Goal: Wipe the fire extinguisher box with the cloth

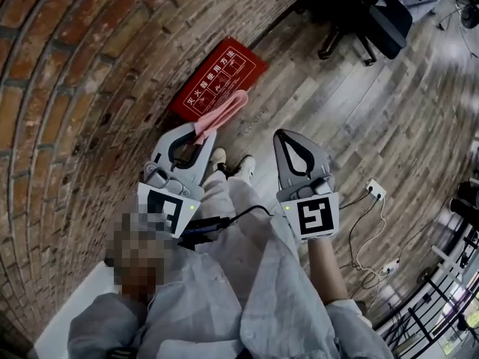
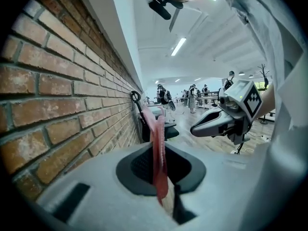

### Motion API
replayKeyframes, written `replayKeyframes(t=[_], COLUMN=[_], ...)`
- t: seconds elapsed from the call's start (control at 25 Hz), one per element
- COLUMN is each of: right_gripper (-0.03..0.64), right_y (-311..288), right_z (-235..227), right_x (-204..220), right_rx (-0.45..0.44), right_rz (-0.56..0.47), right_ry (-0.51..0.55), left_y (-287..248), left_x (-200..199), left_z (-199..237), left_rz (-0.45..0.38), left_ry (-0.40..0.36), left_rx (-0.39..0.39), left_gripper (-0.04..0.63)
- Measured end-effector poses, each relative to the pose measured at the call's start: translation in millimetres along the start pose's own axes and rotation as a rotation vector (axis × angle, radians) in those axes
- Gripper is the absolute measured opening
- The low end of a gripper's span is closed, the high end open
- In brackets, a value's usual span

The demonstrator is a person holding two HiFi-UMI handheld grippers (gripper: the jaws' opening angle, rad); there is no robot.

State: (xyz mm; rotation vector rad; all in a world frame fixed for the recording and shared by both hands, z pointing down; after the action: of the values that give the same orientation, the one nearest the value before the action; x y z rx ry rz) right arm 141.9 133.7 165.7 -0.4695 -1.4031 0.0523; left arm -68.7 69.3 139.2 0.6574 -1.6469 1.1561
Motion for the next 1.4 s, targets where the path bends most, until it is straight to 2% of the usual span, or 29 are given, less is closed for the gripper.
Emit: replayKeyframes(t=[0.28, 0.56, 0.76, 1.08, 1.16, 1.4], right_gripper=[0.008, 0.008, 0.008, 0.008, 0.008, 0.008], right_y=[-28, -57, -74, -96, -99, -106], right_z=[-3, -11, -14, -15, -16, -17], right_x=[24, 54, 75, 100, 106, 119], right_rx=[0.022, 0.046, 0.058, 0.043, 0.039, 0.024], right_rz=[0.034, 0.046, 0.054, 0.091, 0.097, 0.114], right_ry=[-0.028, -0.052, -0.069, -0.080, -0.087, -0.098], left_y=[-31, -67, -95, -148, -163, -200], left_x=[33, 74, 104, 139, 144, 160], left_z=[25, 48, 65, 101, 108, 124], left_rz=[0.018, 0.067, 0.154, 0.250, 0.257, 0.244], left_ry=[-0.001, 0.006, -0.071, -0.147, -0.133, 0.012], left_rx=[0.040, 0.033, 0.056, 0.032, 0.029, 0.025], left_gripper=[0.011, 0.011, 0.011, 0.011, 0.011, 0.011])
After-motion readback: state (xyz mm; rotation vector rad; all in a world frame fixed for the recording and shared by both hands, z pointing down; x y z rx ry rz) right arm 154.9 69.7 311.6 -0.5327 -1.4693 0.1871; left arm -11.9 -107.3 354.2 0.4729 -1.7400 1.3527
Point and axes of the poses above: the fingertips, and each gripper's own axes: y backward along the fingers, z to its left, x out of its underside, the point moved 10 cm from there along y, backward along the fingers, and after that the axes turned 8 degrees about x, right-handed, at the moved point
